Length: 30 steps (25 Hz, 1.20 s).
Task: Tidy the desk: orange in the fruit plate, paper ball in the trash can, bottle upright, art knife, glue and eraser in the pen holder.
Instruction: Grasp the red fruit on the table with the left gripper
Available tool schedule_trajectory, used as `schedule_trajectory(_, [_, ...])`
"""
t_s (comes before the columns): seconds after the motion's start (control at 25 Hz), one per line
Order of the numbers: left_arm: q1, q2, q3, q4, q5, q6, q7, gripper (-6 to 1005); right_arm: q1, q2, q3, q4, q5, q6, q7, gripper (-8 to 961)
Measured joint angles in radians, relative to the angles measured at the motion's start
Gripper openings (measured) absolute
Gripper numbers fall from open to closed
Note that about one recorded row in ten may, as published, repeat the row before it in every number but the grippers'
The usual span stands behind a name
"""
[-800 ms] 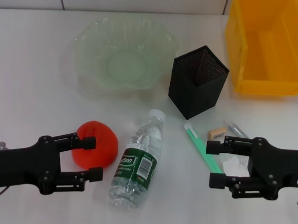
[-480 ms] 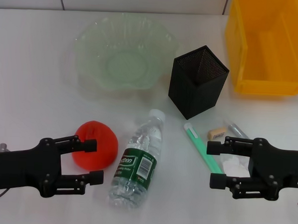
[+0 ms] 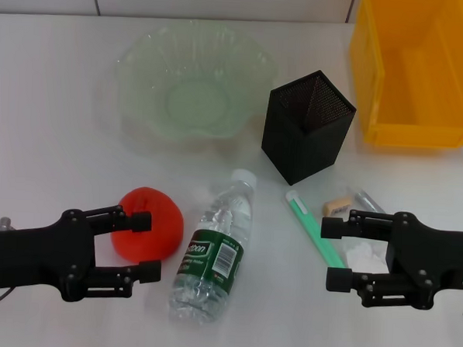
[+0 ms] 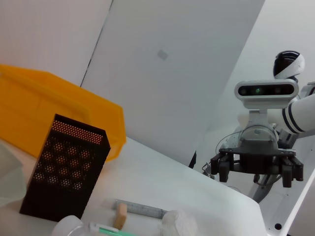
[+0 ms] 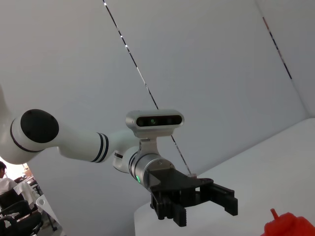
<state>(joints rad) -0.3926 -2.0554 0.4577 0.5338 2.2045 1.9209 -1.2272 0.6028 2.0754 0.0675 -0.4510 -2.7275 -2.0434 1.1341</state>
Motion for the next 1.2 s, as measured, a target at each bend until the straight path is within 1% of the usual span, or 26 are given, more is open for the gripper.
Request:
schedule_trajectory(0.36, [-0.018,0.005,0.001,0.009,0.003,-0.009,-0.084,766,0.003,0.0,0.0,0.0,0.0,0.001,0.001,769])
schedule_trajectory(0.48, [-0.027,0.013,0.009,0.036,0.006,-0.008,-0.141,759,0.003,0.0,0.003,-0.001,0.001,0.004,0.001,768])
schedule_trajectory(0.52, [-0.039,0.023,0.04,0.094,0.013,-0.003,-0.204,757,-0.003,-0.003,0.005,-0.004,0.018,0.005,-0.001,768])
schedule_trajectory(0.56, [-0.039,0.023,0.04,0.094,0.013,-0.003,-0.204,755,-0.003,-0.003,0.005,-0.004,0.018,0.005,-0.001,768])
schedule_trajectory(0.64, [-0.048,0.03,0.08,0.161,0.018,0.001,-0.268,750,-0.013,-0.007,0.002,-0.007,0.045,0.007,-0.005,768])
schedule_trajectory(0.68, [-0.052,0.031,0.112,0.214,0.02,0.004,-0.314,748,-0.02,-0.01,0.001,-0.009,0.056,0.007,-0.005,768])
schedule_trajectory(0.72, [-0.057,0.031,0.18,0.33,0.021,0.011,-0.403,746,-0.036,-0.019,0.0,-0.015,0.064,0.006,-0.007,768])
schedule_trajectory(0.76, [-0.057,0.031,0.18,0.33,0.021,0.011,-0.403,744,-0.045,-0.023,0.0,-0.019,0.065,0.005,-0.007,768])
schedule_trajectory(0.84, [-0.062,0.029,0.235,0.437,0.025,0.016,-0.476,739,-0.059,-0.026,0.0,-0.024,0.067,0.003,-0.008,768])
schedule_trajectory(0.88, [-0.065,0.027,0.252,0.474,0.029,0.017,-0.509,737,-0.075,-0.03,0.001,-0.029,0.071,0.0,-0.014,768])
schedule_trajectory(0.92, [-0.081,0.02,0.292,0.558,0.042,0.017,-0.579,734,-0.099,-0.036,0.003,-0.032,0.077,-0.004,-0.032,768])
schedule_trajectory(0.96, [-0.081,0.02,0.292,0.558,0.042,0.017,-0.579,732,-0.099,-0.036,0.003,-0.032,0.077,-0.004,-0.032,768])
schedule_trajectory(1.0, [-0.091,0.014,0.312,0.595,0.052,0.014,-0.608,730,-0.109,-0.039,0.005,-0.032,0.078,-0.006,-0.04,768])
schedule_trajectory(1.04, [-0.109,0.004,0.34,0.637,0.068,0.005,-0.639,728,-0.118,-0.041,0.007,-0.033,0.08,-0.008,-0.048,768])
schedule_trajectory(1.12, [-0.133,-0.007,0.376,0.669,0.105,-0.021,-0.665,723,-0.132,-0.046,0.006,-0.033,0.085,-0.01,-0.052,768])
schedule_trajectory(1.2, [-0.133,-0.007,0.376,0.669,0.105,-0.021,-0.665,719,-0.136,-0.047,0.006,-0.034,0.085,-0.01,-0.052,768])
